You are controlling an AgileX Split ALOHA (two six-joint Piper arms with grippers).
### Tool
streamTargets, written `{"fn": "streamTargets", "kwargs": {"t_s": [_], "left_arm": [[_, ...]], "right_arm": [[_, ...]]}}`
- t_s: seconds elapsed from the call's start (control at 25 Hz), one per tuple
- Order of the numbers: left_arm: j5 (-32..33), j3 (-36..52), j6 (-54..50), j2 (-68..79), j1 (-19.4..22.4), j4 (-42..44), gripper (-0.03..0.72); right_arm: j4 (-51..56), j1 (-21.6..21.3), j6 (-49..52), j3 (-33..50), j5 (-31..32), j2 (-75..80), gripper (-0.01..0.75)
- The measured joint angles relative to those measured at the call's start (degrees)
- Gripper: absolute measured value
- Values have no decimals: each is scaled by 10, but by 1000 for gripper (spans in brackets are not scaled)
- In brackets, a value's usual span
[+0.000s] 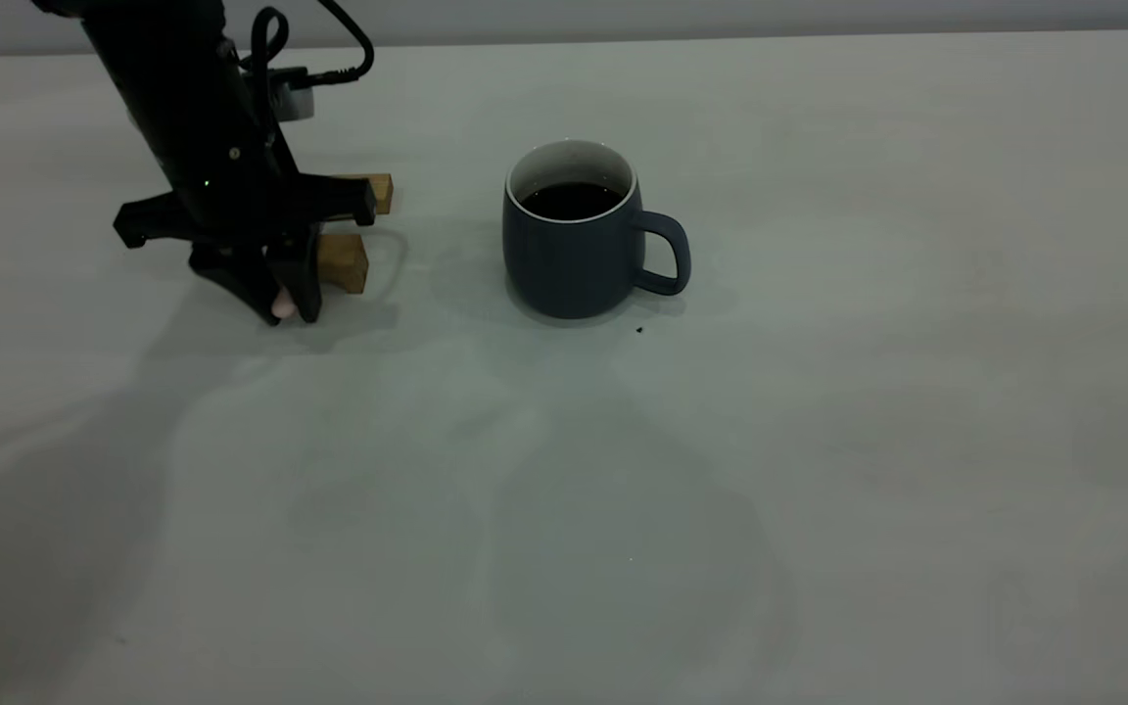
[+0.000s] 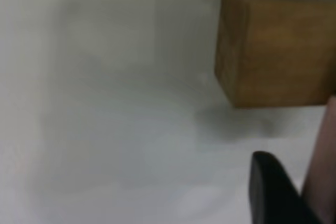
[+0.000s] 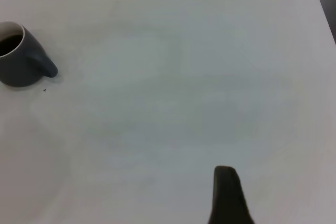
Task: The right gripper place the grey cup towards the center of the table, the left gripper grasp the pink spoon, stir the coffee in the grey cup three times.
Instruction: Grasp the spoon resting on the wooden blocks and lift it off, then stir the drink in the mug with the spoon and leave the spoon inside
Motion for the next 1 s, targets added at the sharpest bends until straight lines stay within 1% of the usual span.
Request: {"fn": "streamTargets", "kwargs": {"t_s": [0.04,0.12,0.28,0.4,0.52,0.64,0.72,0.8,0.92,1.0], "left_arm": [[6,-5,0,0,0,0,156],[32,-25,0,0,0,0,156],[115,-74,-1,-11,0,-14,156],[157,-103,-1,-42,0,-55,156],[167,-119,8,-78,0,-129,156],[167,-120,32,-105,0,-237,156],[175,-120,42,-112,0,-329,156],[195,-120,45,-114,0,-422,156],[244,-120,44,-114,0,-569,156],[271,-120,43,-114,0,-648,156]], "right_arm": [[0,0,0,0,0,0,543],[0,0,0,0,0,0,543],[0,0,0,0,0,0,543],[0,0,0,0,0,0,543],[0,0,0,0,0,0,543],[0,0,0,0,0,0,543],[0,0,0,0,0,0,543],[0,0,0,0,0,0,543],[0,0,0,0,0,0,543],[0,0,0,0,0,0,543]]}}
